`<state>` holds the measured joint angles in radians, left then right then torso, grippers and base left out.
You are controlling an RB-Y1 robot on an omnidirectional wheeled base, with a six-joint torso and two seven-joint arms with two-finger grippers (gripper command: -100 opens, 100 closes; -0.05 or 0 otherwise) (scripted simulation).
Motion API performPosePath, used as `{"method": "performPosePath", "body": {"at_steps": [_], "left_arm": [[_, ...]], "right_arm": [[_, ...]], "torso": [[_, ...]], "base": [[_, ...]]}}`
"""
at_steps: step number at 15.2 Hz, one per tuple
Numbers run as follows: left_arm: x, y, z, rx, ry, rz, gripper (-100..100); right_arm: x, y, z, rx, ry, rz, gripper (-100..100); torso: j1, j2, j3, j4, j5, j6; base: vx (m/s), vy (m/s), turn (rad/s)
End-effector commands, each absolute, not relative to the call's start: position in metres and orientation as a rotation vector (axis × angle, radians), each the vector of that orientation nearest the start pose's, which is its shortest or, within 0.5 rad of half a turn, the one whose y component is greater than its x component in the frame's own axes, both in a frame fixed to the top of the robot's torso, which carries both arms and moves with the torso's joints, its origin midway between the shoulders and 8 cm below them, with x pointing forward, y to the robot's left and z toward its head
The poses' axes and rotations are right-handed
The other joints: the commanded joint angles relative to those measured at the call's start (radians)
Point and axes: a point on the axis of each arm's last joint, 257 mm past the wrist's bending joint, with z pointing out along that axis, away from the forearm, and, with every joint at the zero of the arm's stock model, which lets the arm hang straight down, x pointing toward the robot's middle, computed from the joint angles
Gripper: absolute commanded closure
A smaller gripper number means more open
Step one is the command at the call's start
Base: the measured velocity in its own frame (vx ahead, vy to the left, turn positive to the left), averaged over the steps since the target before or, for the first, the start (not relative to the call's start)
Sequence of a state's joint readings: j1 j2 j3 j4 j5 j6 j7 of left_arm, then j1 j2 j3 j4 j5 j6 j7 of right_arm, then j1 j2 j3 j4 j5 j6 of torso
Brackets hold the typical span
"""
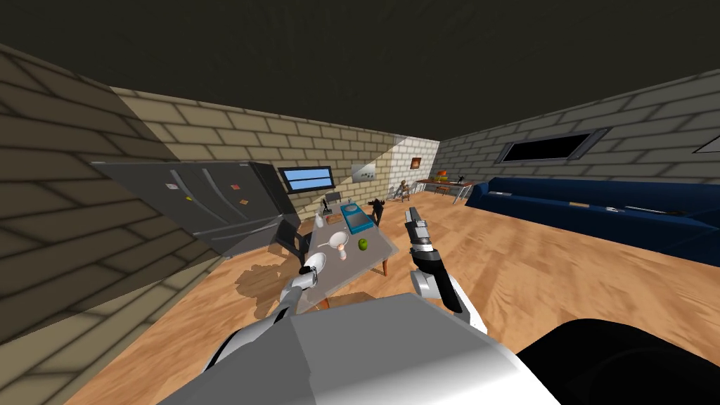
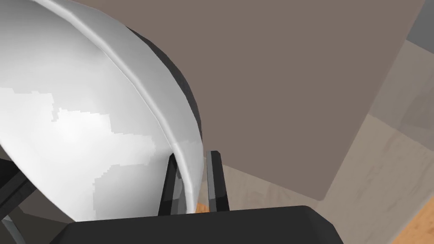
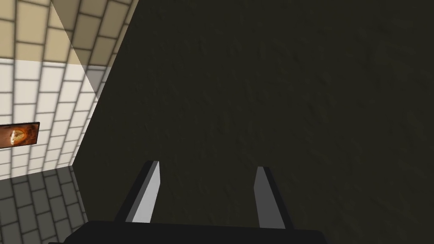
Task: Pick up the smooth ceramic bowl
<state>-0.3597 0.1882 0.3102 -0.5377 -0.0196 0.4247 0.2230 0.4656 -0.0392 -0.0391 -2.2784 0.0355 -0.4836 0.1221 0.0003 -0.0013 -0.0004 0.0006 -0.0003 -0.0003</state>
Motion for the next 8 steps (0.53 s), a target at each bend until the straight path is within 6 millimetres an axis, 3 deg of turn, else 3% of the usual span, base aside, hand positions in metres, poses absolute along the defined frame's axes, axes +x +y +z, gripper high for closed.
{"method": "performPosePath", "body": {"at_steps": [1,3,8], "left_arm": [[0.416,0.379,-0.566,-2.26,1.465,-0.387,100],[0.427,0.381,-0.557,-2.26,1.459,-0.388,100],[0.433,0.382,-0.552,-2.26,1.457,-0.388,100]], "right_arm": [[0.349,-0.281,0.032,0.544,0.678,1.142,0],[0.349,-0.281,0.032,0.544,0.678,1.142,0],[0.349,-0.281,0.032,0.544,0.678,1.142,0]], "torso": [[0.0,0.0,0.0,0.0,0.0,0.0],[0.0,0.001,0.001,0.0,0.001,0.0],[-0.002,0.009,0.006,0.002,-0.001,0.0]], "base": [[0.005,0.003,-0.005],[-0.03,-0.008,-0.013],[-0.085,-0.02,-0.016]]}}
